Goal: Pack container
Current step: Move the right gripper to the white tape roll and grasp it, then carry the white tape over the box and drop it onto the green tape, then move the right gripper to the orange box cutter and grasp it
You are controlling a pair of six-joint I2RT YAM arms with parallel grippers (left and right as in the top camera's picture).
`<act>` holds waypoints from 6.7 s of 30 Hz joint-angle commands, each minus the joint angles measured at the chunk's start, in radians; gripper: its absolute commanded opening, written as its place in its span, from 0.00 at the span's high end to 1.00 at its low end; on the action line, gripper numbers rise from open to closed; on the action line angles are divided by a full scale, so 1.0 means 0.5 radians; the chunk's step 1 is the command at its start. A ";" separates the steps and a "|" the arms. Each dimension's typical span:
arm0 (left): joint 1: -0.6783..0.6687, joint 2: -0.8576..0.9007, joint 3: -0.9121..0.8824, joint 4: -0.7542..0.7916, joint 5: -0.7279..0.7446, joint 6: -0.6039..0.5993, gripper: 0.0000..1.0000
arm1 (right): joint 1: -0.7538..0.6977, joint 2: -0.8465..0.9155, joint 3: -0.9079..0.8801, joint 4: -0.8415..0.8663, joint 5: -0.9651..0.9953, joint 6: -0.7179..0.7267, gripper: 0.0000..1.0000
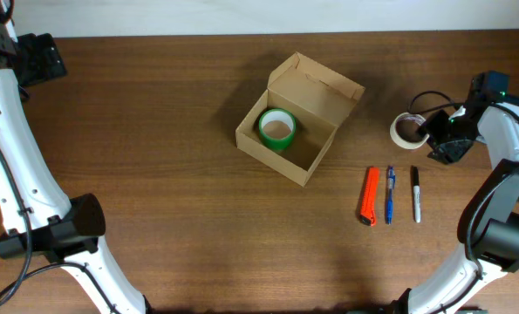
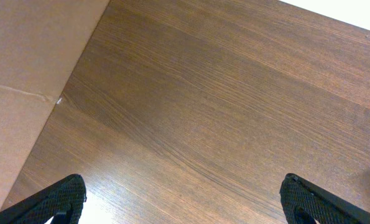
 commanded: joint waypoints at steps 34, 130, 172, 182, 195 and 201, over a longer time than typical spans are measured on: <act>0.008 0.016 -0.007 -0.001 0.015 0.024 0.00 | -0.002 0.278 0.066 0.100 0.158 0.525 0.44; 0.008 0.016 -0.007 -0.001 0.015 0.024 0.00 | 1.630 0.881 1.530 -0.610 0.673 -0.949 0.93; 0.008 0.016 -0.007 -0.001 0.015 0.024 0.00 | 1.394 -0.959 1.560 -0.882 1.310 -0.877 0.44; 0.008 0.016 -0.007 -0.001 0.015 0.024 0.00 | 0.568 -1.436 0.543 -0.990 0.874 -0.592 0.36; 0.008 0.016 -0.007 -0.001 0.015 0.024 0.00 | 0.536 -0.870 -0.662 -0.472 0.369 -0.440 0.27; 0.008 0.016 -0.007 -0.001 0.016 0.024 0.00 | 0.614 -0.607 -0.665 -0.361 0.272 -0.536 0.27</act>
